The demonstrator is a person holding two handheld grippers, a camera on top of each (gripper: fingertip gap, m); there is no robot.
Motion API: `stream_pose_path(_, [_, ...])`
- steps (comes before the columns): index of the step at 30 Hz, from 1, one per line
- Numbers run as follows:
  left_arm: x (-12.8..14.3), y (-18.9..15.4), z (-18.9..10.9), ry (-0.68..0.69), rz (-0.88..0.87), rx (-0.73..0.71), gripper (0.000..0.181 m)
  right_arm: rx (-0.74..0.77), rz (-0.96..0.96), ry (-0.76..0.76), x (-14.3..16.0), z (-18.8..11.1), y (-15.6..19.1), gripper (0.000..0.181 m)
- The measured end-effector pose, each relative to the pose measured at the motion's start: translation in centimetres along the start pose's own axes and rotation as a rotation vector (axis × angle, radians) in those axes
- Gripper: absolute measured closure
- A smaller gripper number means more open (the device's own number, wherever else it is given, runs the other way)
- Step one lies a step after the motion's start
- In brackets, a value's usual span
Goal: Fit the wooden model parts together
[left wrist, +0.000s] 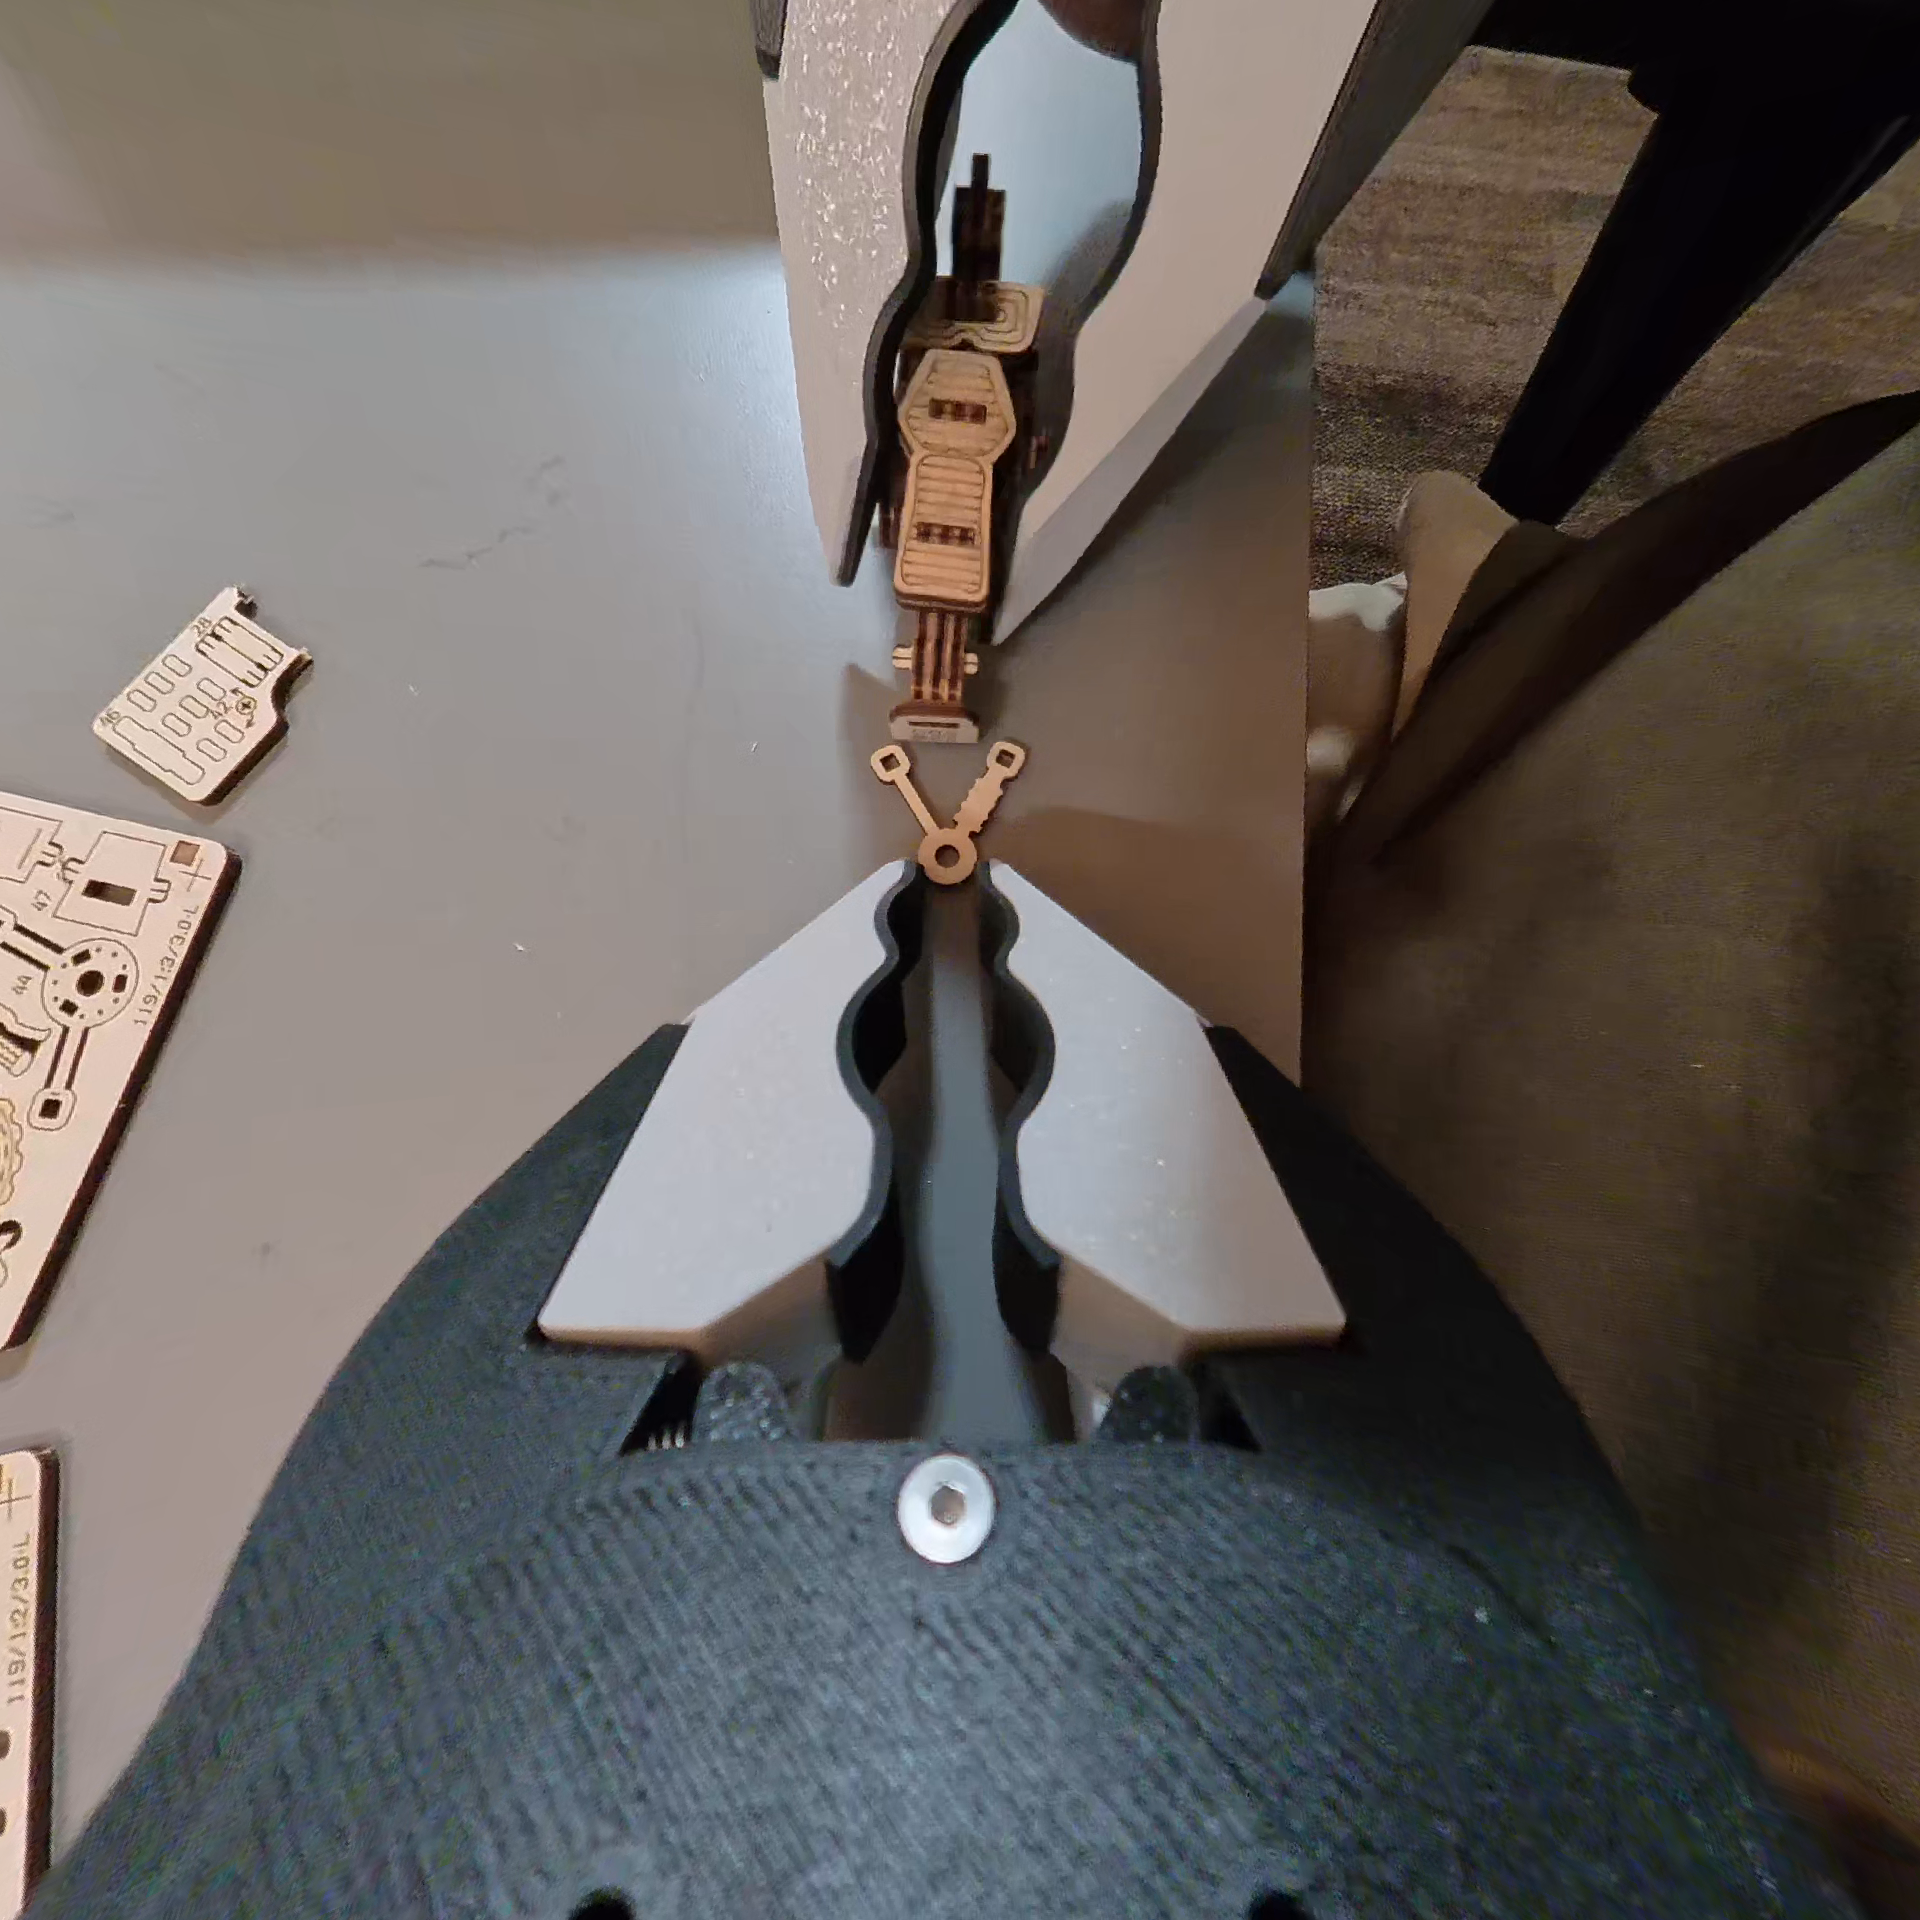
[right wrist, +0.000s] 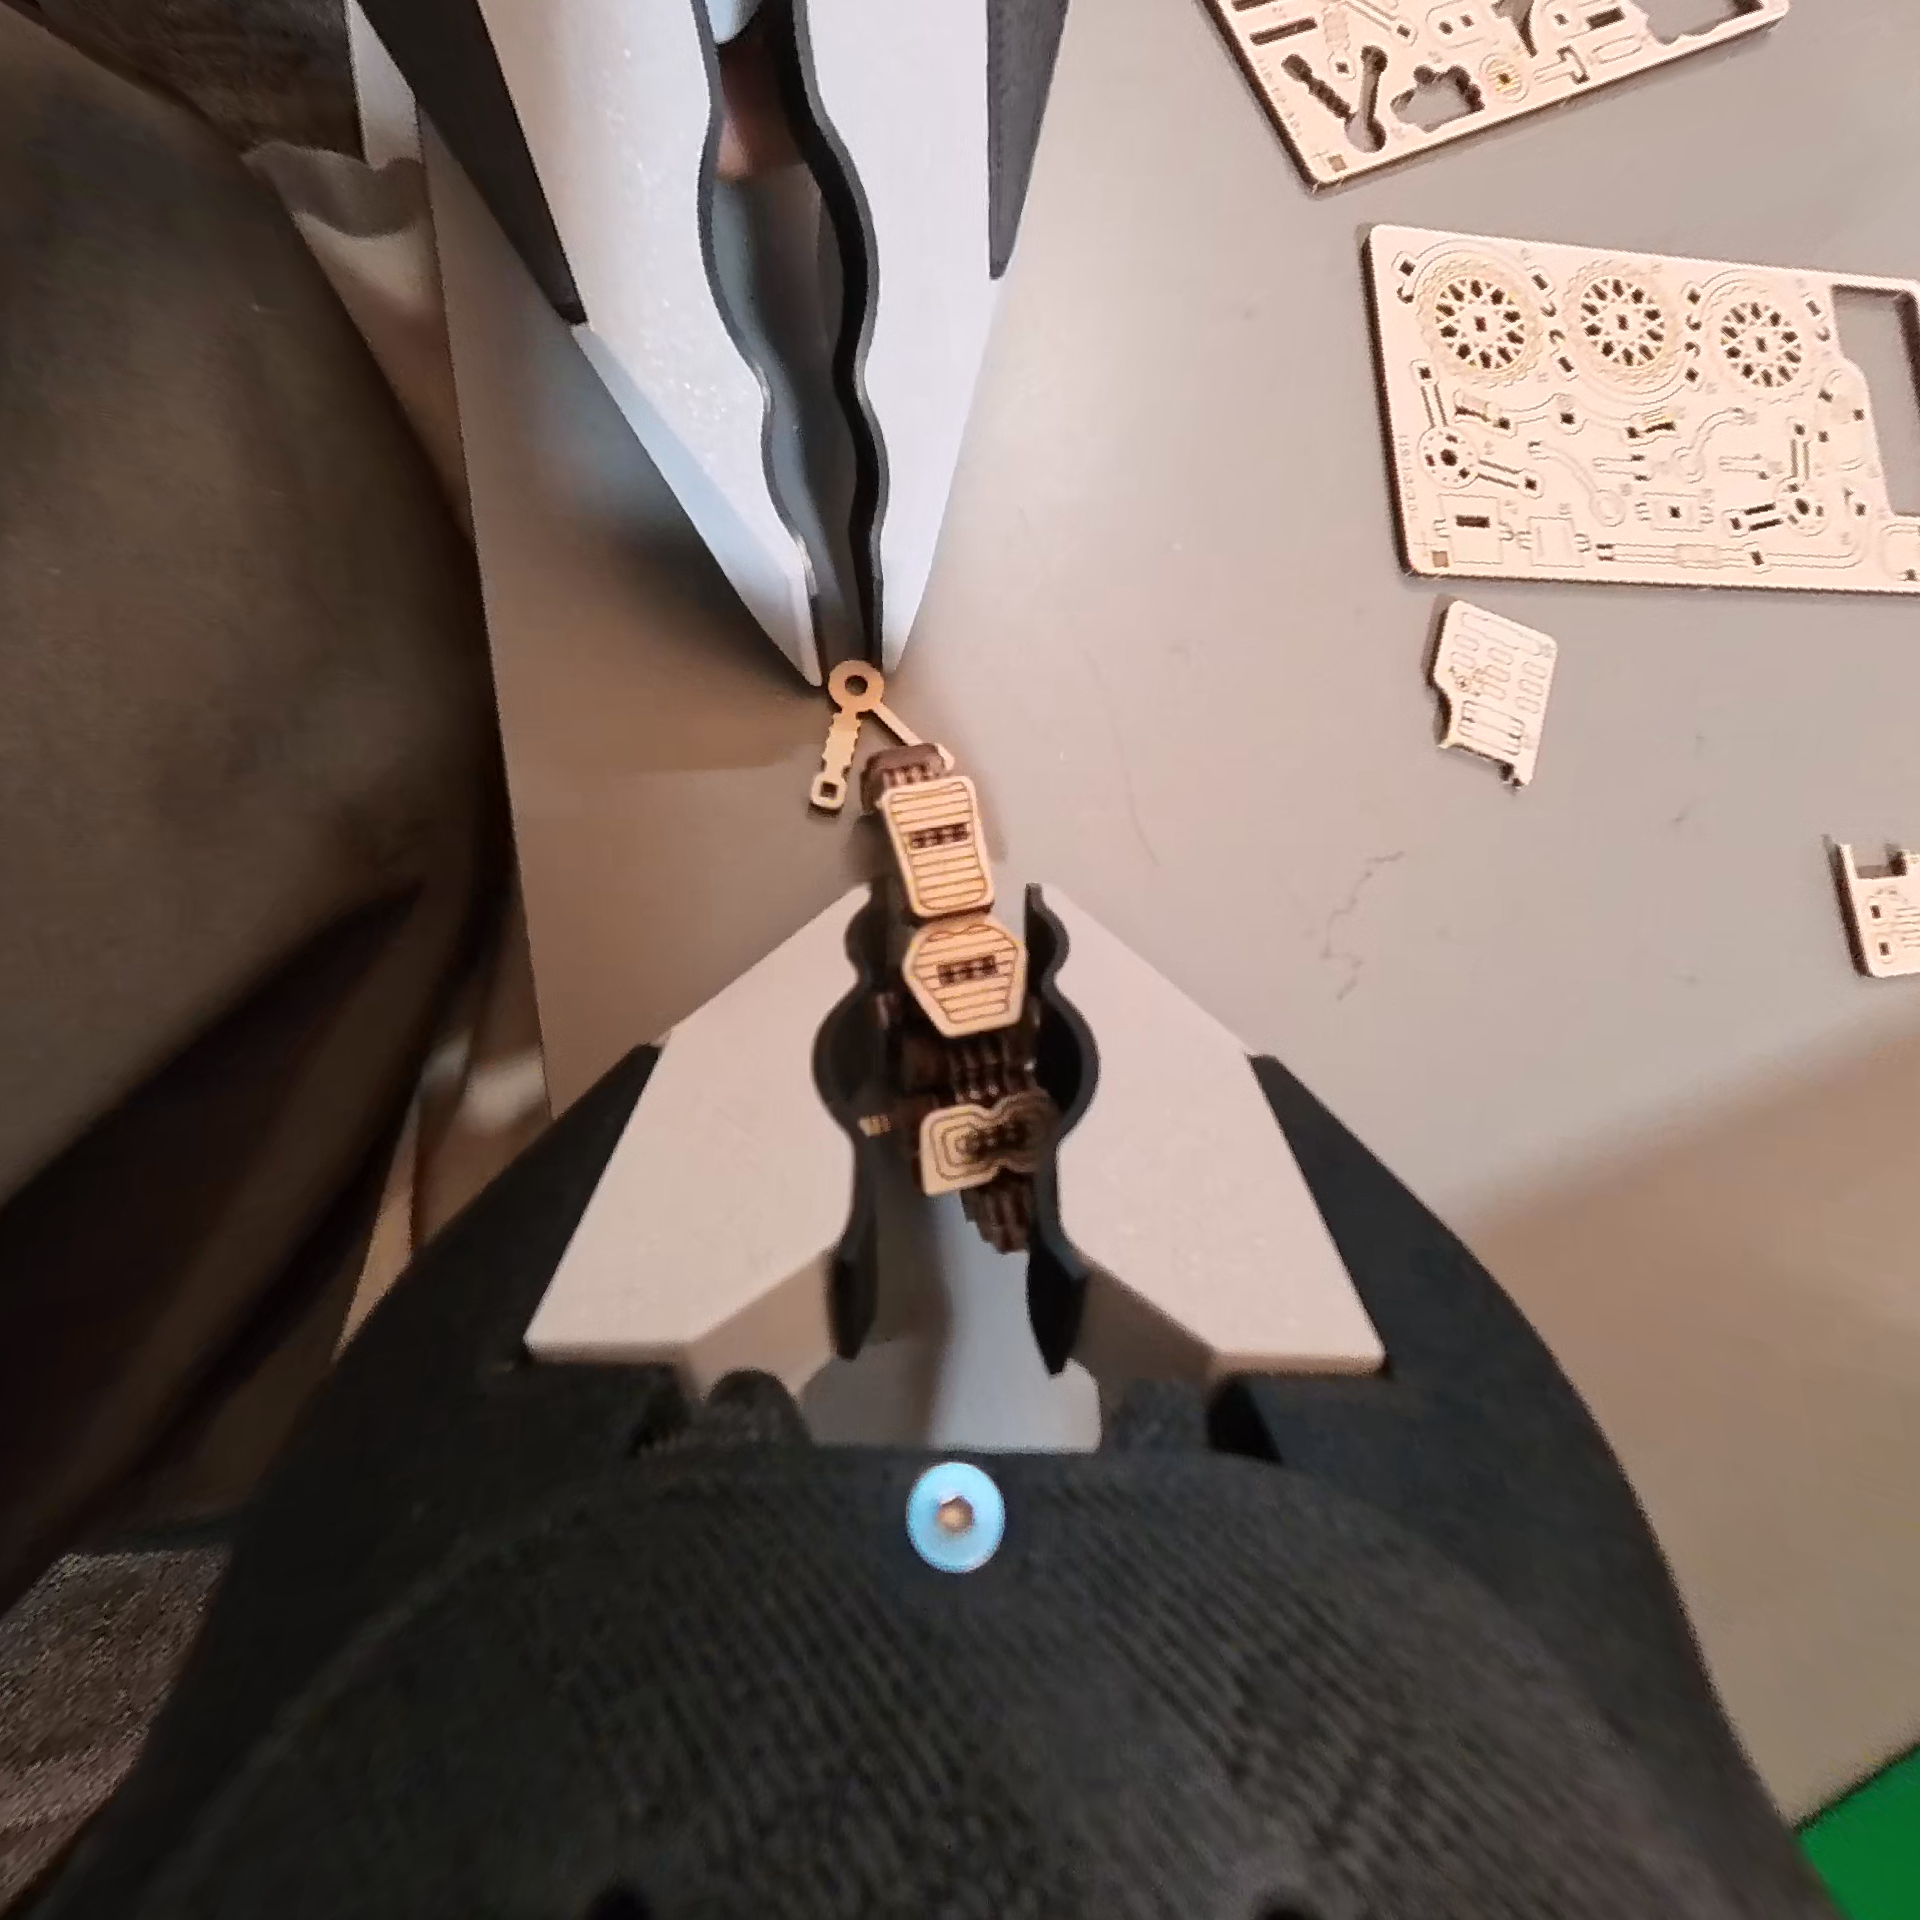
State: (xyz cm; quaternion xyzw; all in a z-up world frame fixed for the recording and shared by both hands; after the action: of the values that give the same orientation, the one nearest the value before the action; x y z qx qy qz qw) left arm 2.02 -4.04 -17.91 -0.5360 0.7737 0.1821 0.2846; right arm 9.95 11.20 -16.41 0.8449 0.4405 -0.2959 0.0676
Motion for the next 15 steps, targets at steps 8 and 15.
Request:
stream_pose_path(8, [-0.01,-0.27,-0.03,-0.002,0.022,-0.005,0.173,-0.006,0.007,0.003,-0.10,0.20,0.27,0.148])
stream_pose_path(15, [-0.02,-0.05,-0.12,-0.011,-0.003,0.011,0.173,-0.014,0.015,-0.009,-0.11,0.23,0.25,0.147])
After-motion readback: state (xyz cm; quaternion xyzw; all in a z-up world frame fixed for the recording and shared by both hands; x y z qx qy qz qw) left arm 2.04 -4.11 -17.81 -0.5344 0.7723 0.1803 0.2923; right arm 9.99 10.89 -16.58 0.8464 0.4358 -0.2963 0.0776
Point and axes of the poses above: each gripper's, where its closed fingertips meet, z out along the fingers, x out of its underside, y = z × x across the jaws, the point moved 10 cm from there along -z, back along the fingers, and after that the axes turned 6 degrees about y, right-handed, at the moved point
